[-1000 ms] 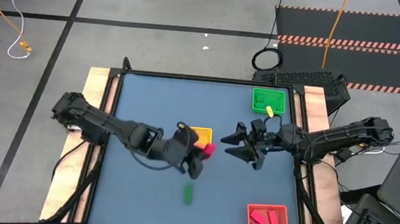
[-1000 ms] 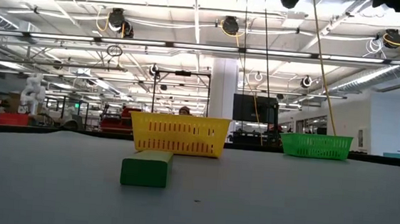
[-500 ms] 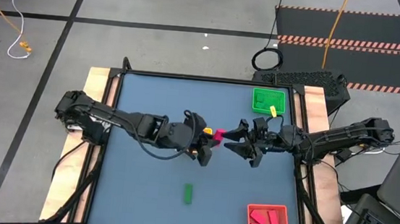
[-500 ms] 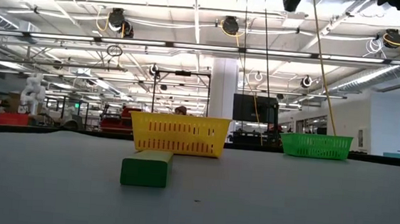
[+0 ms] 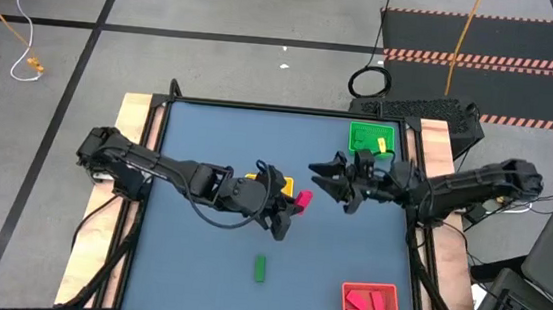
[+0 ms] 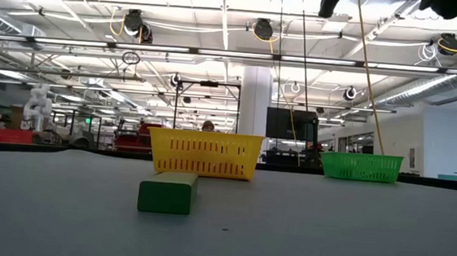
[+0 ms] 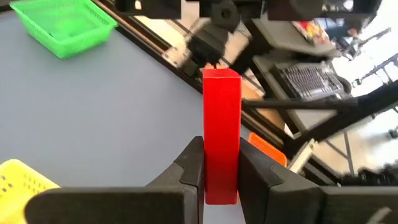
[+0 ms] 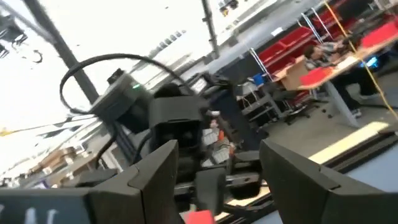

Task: Sort & place blocks by color
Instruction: Put the red block into the orange basket

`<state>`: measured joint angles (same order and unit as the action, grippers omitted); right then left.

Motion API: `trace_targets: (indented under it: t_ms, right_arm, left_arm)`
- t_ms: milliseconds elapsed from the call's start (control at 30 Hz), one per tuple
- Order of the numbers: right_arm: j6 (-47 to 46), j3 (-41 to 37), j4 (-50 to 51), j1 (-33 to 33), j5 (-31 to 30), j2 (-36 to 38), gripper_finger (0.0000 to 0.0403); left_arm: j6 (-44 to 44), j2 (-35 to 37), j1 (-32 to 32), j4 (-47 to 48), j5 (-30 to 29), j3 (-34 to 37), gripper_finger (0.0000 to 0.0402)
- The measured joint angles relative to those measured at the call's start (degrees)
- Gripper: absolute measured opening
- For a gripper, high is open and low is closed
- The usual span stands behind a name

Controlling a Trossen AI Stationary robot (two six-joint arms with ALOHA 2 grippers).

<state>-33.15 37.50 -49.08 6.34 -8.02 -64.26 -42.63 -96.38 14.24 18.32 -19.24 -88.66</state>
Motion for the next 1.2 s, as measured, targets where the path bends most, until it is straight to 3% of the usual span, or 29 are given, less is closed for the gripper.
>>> trace_targets:
  t_ms: [433,767,867,967,1067,1200]
  right_arm:
    - [-3.66,0.00,4.49,-1.09,4.98,-1.67,0.0221]
    - [-3.71,0.00,4.72,-1.41,5.13,-2.31,0.0215]
    - [-2.64,0.00,4.61,-1.78,5.24,-2.31,0.0182]
    - [-1.40,0.00,4.02,-1.79,5.39,-2.19,0.0114]
    - [-0.61,0.04,3.48,-2.22,9.15,-2.05,0.0044]
    - [-2.14,0.00,4.47,-2.96,12.60,-2.13,0.0046]
  left_arm:
    - [0.11,0.02,-1.67,-1.67,-2.75,0.07,0.0057]
    - [0.48,0.02,-2.14,-1.99,-2.72,0.07,0.0057]
    - [0.33,0.02,-2.10,-1.91,-2.70,0.07,0.0057]
    - [0.75,0.02,-2.16,-1.89,-2.70,0.07,0.0060]
    - [1.77,0.11,-2.12,-2.21,-1.50,0.09,0.0106]
    - [1.65,0.11,-2.17,-1.36,-1.26,0.11,0.0187]
